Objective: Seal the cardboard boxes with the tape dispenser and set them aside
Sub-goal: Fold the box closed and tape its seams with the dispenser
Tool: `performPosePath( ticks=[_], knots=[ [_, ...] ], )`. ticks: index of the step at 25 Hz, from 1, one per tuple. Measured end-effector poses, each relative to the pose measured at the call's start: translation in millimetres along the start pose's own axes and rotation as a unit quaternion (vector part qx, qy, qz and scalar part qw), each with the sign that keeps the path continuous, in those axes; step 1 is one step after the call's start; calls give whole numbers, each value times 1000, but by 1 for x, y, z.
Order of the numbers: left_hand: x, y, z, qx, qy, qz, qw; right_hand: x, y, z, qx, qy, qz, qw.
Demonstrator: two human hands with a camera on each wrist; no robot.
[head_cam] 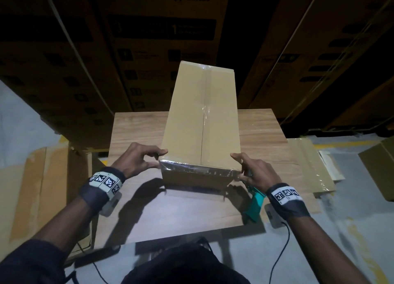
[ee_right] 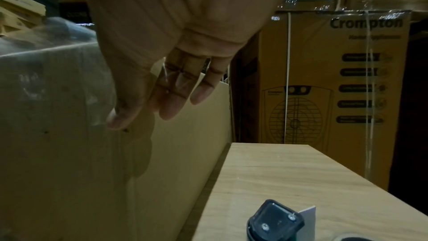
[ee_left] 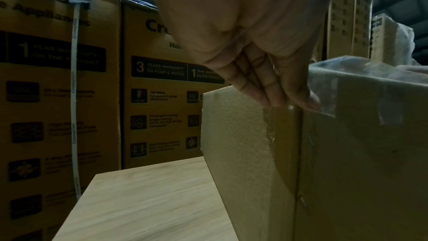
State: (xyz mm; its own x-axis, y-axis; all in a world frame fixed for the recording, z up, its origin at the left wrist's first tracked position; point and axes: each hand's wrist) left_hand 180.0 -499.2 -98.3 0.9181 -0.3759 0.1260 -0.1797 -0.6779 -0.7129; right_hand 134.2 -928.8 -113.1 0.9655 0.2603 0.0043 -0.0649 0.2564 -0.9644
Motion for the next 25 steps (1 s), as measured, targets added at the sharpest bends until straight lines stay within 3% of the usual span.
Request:
performPosePath(
  ticks=[7,10,14,18,21,23,25],
  knots=[
    [-4,25,8,-2,22,-39,999,7,15,2,57,17,-15,998],
    [-7,34,7,-23,33,-77,996,6,16,-4,60,-11,-29,998],
    [-13,35,11,-65,30,-100,992,8,15,-12,17,-68,-44,997],
    [-17,42,12,-67,34,-124,989,13,7,-19,-60,-80,-26,995],
    [-19,45,11,-21,46,-136,989,13,1,-15,-83,-90,-36,992],
    [-22,47,9,68,91,-159,981,11,-1,-12,-86,-108,-67,988],
    [-23,48,5,160,160,-193,955,8,-2,-9,-100,-130,-109,980]
  ],
)
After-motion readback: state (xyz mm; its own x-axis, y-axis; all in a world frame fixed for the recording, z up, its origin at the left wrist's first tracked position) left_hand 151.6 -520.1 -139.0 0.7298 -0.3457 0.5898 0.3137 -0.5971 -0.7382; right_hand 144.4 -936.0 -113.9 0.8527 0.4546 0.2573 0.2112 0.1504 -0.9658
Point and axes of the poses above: each hand's wrist, its own x-axis towards the middle knuckle, its own y-axis out of the palm, z = x × y, and after that the axes turned 7 degrees about -z, right-handed
